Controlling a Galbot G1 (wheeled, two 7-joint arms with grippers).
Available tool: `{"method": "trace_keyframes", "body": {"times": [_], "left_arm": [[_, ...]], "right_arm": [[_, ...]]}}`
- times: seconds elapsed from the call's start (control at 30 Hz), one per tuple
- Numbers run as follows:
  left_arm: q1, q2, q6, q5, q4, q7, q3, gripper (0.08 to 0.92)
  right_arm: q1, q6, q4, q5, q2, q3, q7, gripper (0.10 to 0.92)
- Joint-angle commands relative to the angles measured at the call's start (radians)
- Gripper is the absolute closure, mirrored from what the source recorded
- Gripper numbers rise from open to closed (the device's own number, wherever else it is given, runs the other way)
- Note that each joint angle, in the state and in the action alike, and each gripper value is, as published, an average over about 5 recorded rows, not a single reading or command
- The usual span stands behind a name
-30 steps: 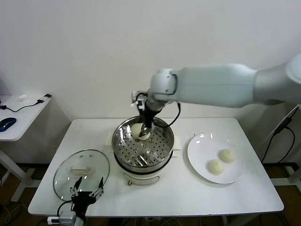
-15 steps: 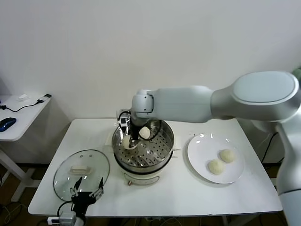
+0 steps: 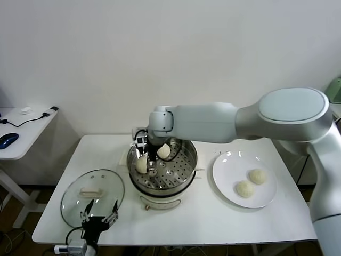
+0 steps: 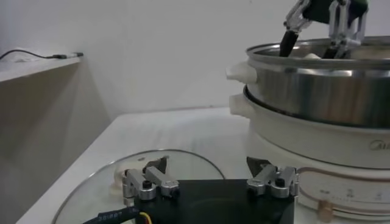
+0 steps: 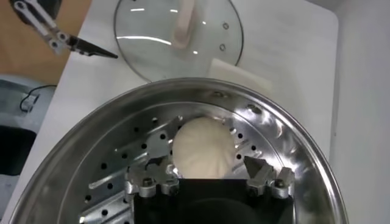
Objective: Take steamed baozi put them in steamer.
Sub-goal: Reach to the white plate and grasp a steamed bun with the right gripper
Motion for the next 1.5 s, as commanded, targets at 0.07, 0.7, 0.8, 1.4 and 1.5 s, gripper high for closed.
{"method": "trace_keyframes", "body": {"times": [0.07,0.7,0.8,1.4,1.5], "left_arm": [[0.001,-0.001,0.001,0.002,-0.007,0.001,0.002,0.177],[-0.002,-0.013,0.015,0.006,-0.011,0.003,-0.011,0.177],[0.001,-0.019,0.015,0.009,-0.010,0.002,-0.014,0.177],[0.012,-0.025,0.008,0.008,-0.003,-0.007,-0.029,0.177],[0.012,-0.024,0.009,0.008,-0.003,-0.006,-0.030,0.177]], "right_arm": [[0.287,0.150,0.168,-0.039,-0.364,-0.110,-0.238,0.203],[-0.104,0.175,0.172,-0.536,-0.872,-0.121,-0.221,0.202],[-0.213,0.165,0.122,-0.557,-0.856,-0.026,-0.202,0.203],[-0.485,0.112,-0.018,-0.568,-0.720,0.214,-0.113,0.203],[-0.501,0.111,-0.029,-0.571,-0.711,0.234,-0.111,0.203]]}}
